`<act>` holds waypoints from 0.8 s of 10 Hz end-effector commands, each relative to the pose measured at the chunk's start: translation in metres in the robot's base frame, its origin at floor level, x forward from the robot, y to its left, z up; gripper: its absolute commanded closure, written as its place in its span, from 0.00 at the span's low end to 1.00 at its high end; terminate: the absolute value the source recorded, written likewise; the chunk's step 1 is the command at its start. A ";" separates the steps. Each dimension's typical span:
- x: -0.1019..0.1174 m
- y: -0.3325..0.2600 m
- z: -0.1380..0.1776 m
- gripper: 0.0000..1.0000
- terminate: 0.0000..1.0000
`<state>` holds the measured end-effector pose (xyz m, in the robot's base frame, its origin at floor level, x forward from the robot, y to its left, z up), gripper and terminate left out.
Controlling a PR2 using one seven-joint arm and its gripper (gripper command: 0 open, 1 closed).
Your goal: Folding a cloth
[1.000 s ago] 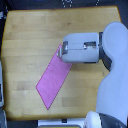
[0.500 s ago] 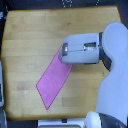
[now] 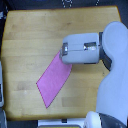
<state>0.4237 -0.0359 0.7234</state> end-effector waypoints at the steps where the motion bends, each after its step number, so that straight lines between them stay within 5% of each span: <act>1: 0.003 -0.012 0.005 1.00 0.00; 8: 0.034 -0.026 0.026 1.00 0.00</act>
<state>0.4340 -0.0522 0.7305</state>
